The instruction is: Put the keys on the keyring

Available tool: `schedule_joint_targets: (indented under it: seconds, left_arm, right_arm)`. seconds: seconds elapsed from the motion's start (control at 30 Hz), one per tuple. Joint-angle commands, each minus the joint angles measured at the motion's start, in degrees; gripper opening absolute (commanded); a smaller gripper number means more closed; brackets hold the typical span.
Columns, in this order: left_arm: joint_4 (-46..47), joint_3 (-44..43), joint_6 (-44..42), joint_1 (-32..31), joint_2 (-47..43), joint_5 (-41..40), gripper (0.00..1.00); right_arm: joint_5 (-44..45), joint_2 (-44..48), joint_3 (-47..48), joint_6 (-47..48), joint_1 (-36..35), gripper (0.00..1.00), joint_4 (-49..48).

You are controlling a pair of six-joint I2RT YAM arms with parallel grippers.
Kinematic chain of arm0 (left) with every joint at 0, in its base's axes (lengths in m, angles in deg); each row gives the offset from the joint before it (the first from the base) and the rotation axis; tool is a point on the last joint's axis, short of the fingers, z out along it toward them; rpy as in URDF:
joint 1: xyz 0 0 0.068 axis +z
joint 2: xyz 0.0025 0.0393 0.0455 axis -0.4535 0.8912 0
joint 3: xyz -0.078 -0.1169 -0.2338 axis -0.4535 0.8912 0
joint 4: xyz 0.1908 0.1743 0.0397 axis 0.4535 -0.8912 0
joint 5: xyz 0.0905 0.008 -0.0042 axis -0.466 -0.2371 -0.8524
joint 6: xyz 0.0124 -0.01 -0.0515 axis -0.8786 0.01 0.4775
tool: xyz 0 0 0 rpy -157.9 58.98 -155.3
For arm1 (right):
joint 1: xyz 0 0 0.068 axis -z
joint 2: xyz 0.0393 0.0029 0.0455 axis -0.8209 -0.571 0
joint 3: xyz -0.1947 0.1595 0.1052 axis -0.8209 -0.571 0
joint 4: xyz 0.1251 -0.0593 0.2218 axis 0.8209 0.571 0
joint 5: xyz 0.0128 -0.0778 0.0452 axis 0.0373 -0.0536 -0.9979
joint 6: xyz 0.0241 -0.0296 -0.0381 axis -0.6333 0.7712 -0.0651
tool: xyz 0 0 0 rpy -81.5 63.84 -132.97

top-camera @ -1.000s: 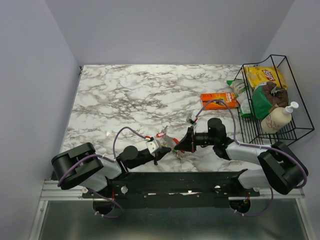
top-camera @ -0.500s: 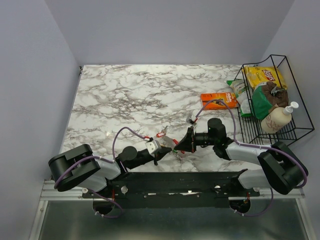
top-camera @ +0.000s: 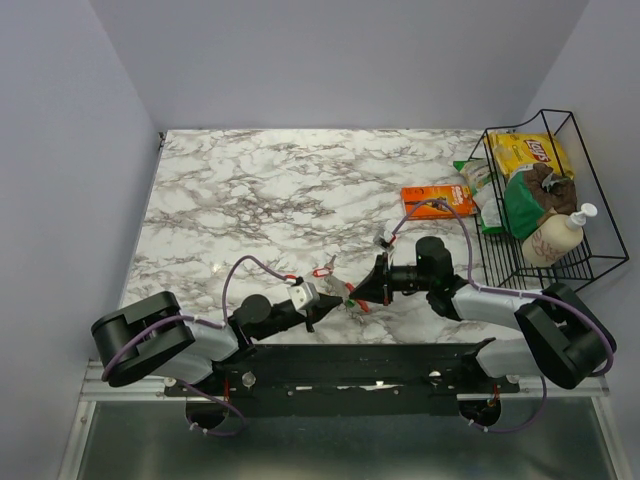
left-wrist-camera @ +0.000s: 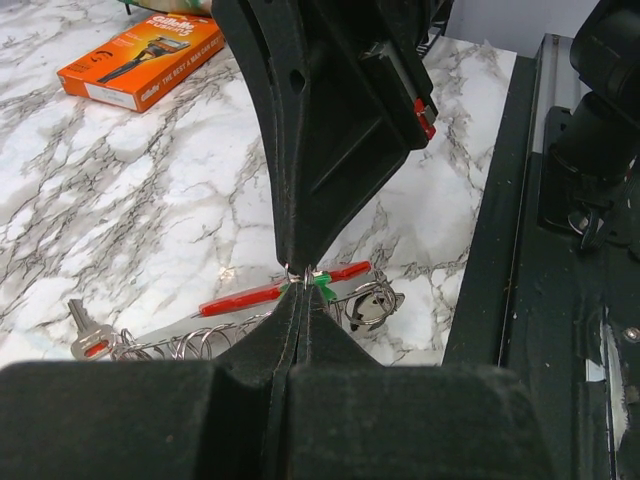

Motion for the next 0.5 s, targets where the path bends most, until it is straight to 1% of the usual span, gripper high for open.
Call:
schedule_joint_targets:
  seconds: [0.0, 0.23, 0.47]
  left_arm:
    - [22.4, 0.5, 0.1, -0.4, -1.2, -0.6, 0.00]
    - [22.4, 0.7, 0.3, -0.5, -1.0, -1.7, 0.00]
    - [22.4, 1.0, 0.4, -0.7, 0.4, -2.7, 0.00]
  right_arm:
    - [0.9, -0.7, -0.8, 0.0, 0.2, 0.01, -1.5]
    - [0.5, 0.1, -1.2, -0.1, 0.2, 0.01, -2.3]
    - [-0.4, 4.2, -1.2, -0.3, 0.2, 0.01, -1.3]
